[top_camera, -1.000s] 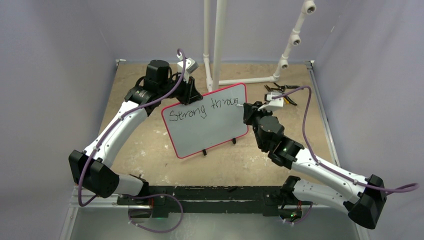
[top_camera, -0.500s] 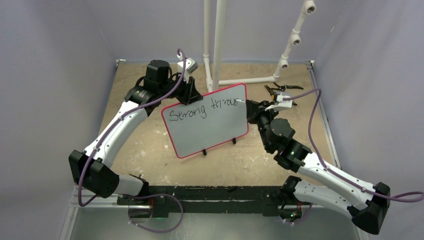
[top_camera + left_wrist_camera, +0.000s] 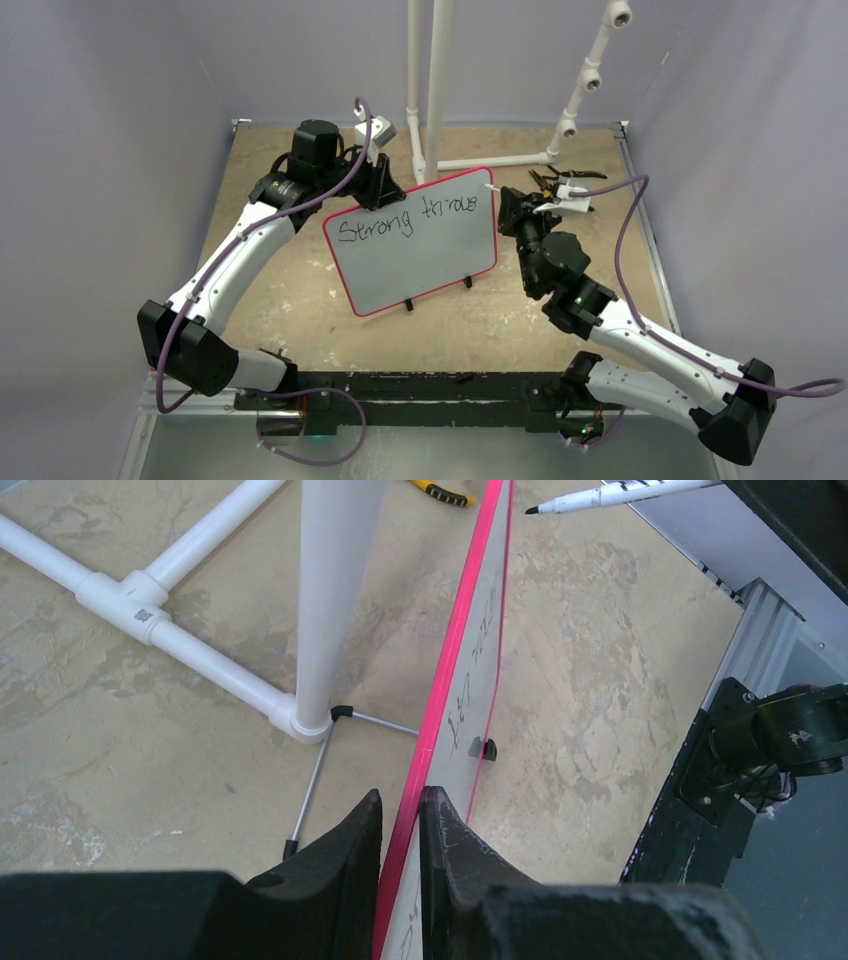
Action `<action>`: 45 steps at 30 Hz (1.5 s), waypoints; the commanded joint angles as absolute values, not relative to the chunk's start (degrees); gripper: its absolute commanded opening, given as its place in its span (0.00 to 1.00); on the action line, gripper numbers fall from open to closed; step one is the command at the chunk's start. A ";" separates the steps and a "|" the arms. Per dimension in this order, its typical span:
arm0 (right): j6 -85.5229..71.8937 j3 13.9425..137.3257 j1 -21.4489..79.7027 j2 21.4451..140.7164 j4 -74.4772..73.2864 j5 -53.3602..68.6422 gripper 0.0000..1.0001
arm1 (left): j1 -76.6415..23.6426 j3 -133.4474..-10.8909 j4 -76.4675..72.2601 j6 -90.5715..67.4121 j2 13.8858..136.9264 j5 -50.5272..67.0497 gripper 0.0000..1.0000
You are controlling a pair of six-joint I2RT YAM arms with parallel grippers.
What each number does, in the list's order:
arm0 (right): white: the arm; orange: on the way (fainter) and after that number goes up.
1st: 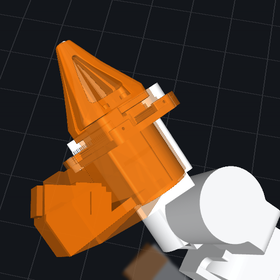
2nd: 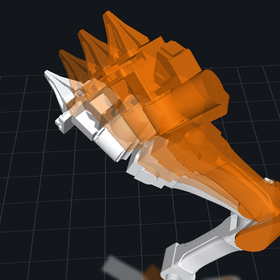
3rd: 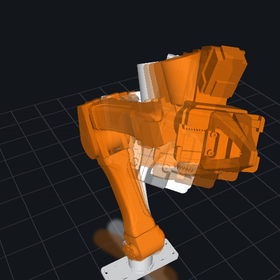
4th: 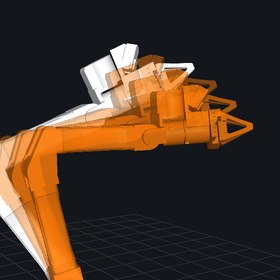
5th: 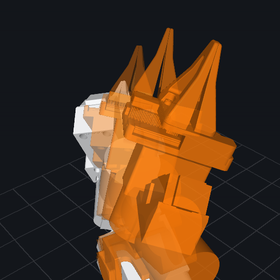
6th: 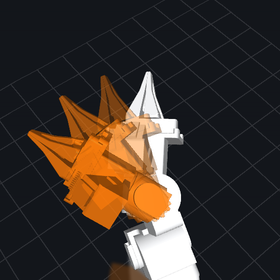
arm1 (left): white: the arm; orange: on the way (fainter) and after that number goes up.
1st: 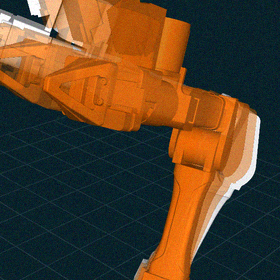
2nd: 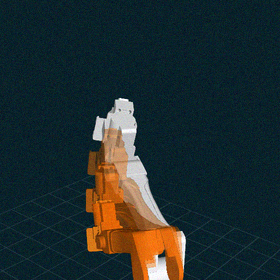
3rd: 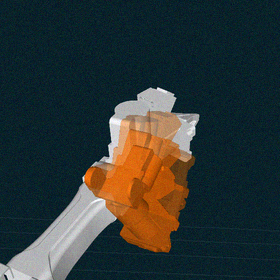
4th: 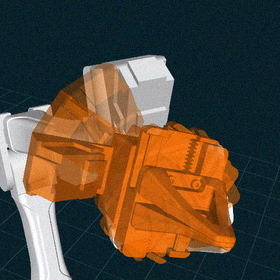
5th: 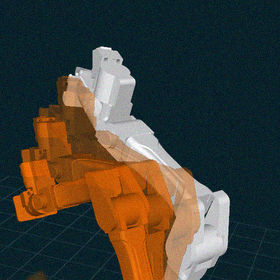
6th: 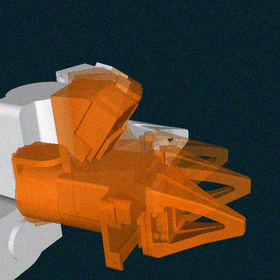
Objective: Write a sentence on the whiteboard
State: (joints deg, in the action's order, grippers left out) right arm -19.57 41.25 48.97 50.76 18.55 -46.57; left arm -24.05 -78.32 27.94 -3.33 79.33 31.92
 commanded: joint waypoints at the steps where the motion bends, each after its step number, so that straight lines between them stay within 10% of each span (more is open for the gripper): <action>1: -17.38 43.24 47.49 51.86 23.17 -46.13 0.00 | -24.26 -77.08 32.37 -2.86 79.89 30.67 0.00; 45: -26.19 38.98 46.05 52.71 11.29 -42.23 0.00 | -24.26 -76.99 32.14 -2.77 79.72 30.84 0.00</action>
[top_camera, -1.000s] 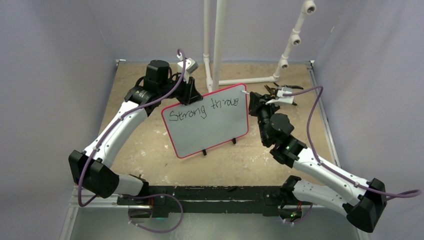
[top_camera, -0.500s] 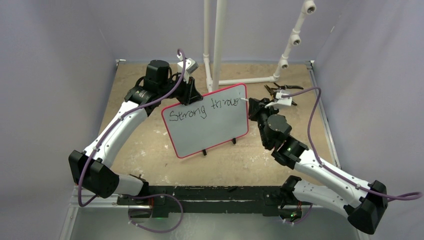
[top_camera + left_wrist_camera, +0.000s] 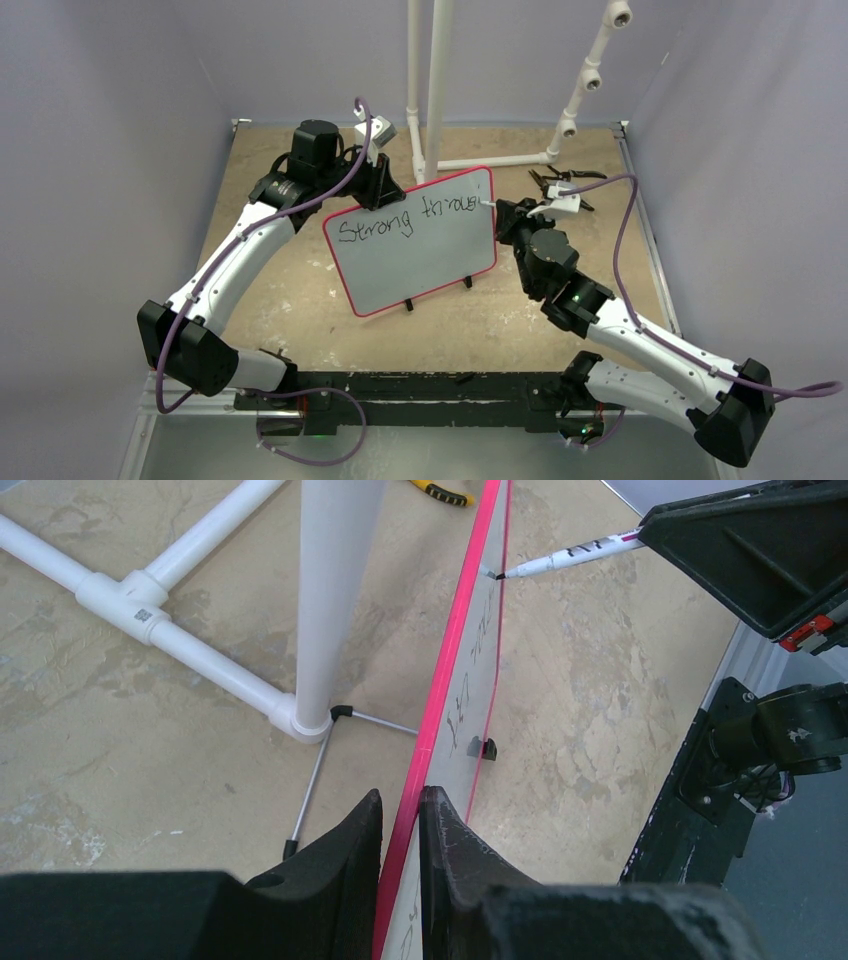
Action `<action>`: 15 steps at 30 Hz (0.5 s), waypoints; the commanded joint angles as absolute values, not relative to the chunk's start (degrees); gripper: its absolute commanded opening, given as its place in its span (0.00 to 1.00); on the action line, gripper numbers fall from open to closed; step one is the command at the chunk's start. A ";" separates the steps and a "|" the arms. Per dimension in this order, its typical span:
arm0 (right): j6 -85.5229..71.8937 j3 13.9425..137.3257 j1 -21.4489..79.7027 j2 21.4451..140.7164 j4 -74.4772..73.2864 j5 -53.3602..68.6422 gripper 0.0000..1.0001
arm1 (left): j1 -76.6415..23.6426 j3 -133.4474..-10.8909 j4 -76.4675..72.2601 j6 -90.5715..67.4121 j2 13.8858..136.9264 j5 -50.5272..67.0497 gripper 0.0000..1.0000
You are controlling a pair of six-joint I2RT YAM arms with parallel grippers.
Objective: Write a sentence on the whiteboard
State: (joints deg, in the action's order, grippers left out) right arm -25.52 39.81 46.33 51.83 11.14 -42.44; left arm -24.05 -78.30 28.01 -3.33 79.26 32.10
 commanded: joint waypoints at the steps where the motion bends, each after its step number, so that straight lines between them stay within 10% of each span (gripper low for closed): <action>1: -26.13 39.01 46.08 52.80 11.21 -42.19 0.00 | -24.25 -76.99 32.11 -2.73 79.72 30.85 0.00; 15: -26.35 40.06 46.07 53.35 10.83 -42.85 0.00 | -24.24 -76.28 31.77 -2.64 79.63 30.97 0.00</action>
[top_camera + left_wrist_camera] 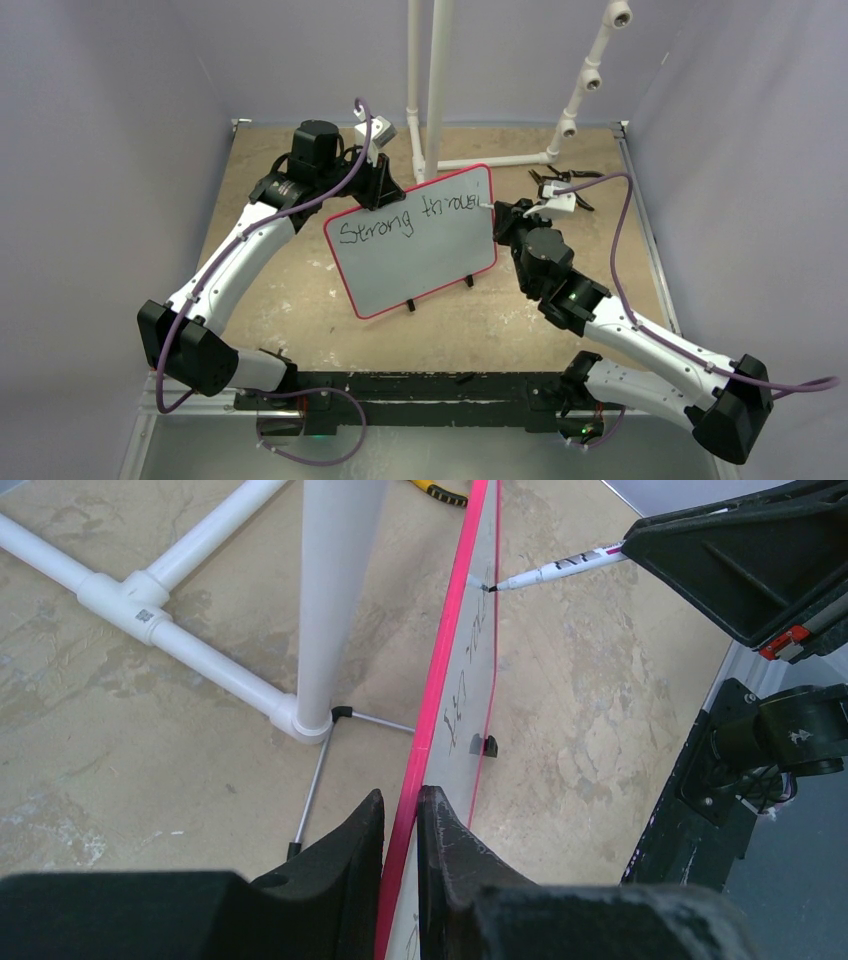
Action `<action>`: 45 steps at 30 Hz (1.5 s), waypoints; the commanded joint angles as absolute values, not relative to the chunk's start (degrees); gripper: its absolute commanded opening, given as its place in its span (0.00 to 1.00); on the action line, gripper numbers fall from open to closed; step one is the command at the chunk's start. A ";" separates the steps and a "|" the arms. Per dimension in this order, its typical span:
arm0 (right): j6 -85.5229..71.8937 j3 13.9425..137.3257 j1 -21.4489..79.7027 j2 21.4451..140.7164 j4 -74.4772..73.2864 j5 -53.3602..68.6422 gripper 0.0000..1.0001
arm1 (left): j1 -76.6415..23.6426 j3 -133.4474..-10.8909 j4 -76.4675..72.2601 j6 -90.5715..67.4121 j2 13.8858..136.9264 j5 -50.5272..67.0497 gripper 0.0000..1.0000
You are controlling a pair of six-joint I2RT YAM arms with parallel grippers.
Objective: Write a sentence on the whiteboard
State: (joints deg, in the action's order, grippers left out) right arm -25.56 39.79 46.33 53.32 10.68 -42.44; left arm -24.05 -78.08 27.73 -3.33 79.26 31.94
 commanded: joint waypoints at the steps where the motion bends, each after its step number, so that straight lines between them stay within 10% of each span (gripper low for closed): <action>1: -26.36 40.15 46.07 53.09 11.12 -42.95 0.00 | -24.21 -76.35 31.77 -2.56 79.69 30.97 0.00; 45: -23.99 41.06 46.05 54.93 14.14 -48.04 0.00 | -24.26 -77.48 31.57 -2.17 81.80 30.94 0.00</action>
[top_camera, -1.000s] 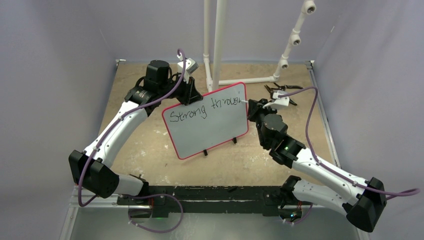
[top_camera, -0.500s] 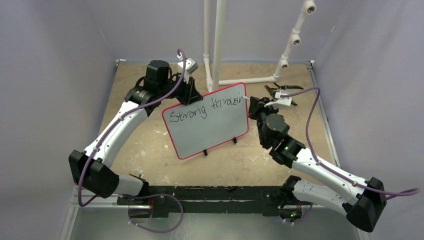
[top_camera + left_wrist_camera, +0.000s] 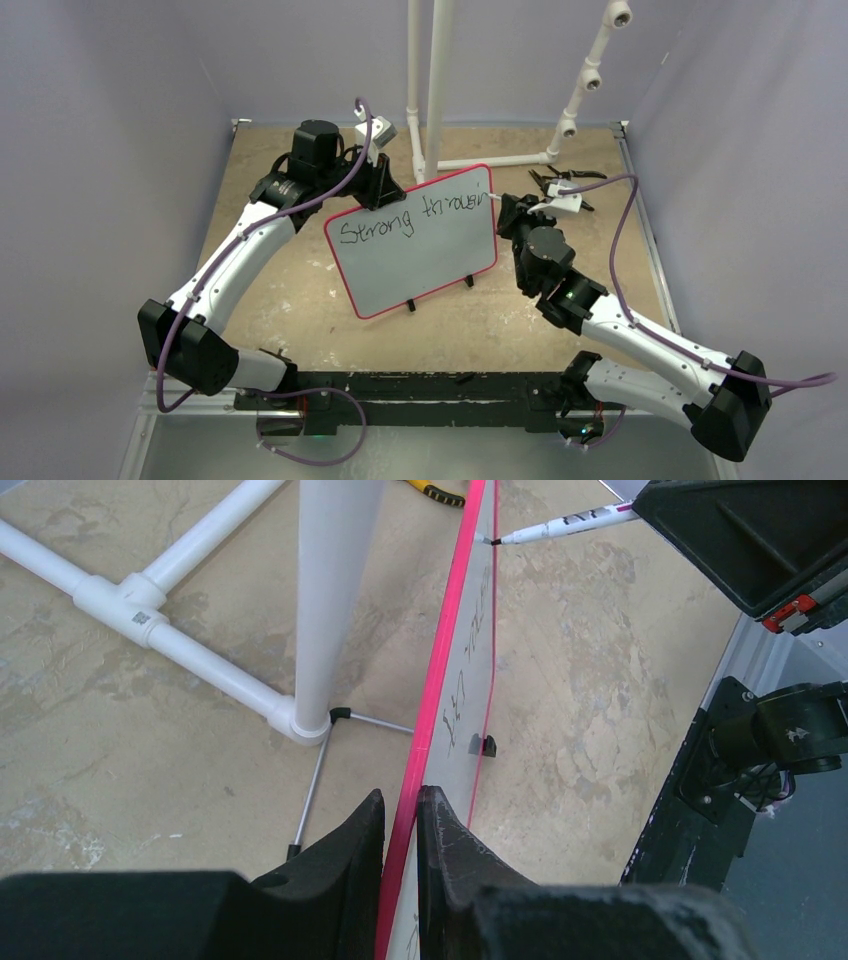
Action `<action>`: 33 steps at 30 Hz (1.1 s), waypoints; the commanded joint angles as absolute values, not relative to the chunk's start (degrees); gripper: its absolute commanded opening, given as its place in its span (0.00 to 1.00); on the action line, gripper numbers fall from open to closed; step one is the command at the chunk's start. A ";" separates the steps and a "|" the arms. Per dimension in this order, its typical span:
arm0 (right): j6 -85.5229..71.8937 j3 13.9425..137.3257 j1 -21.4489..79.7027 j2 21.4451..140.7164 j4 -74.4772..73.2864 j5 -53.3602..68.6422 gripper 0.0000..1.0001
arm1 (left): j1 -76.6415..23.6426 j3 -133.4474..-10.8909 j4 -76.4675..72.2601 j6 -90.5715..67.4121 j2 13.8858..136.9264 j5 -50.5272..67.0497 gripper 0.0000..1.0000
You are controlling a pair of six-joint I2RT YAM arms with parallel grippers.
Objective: Write a sentence on the whiteboard
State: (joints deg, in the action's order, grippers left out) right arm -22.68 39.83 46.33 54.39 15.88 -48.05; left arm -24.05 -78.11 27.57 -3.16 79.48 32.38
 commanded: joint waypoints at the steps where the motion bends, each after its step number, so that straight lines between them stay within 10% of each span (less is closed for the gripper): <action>1: -24.67 40.97 46.05 54.89 13.25 -47.85 0.00 | -24.26 -77.44 31.57 -2.18 81.82 30.94 0.00; 25: -25.48 40.92 46.06 51.36 9.40 -42.36 0.00 | -24.22 -77.96 30.38 -4.87 81.79 28.42 0.00; 33: -26.54 44.23 46.15 47.07 2.54 -34.18 0.00 | -24.17 -78.46 29.00 -9.38 79.83 20.37 0.49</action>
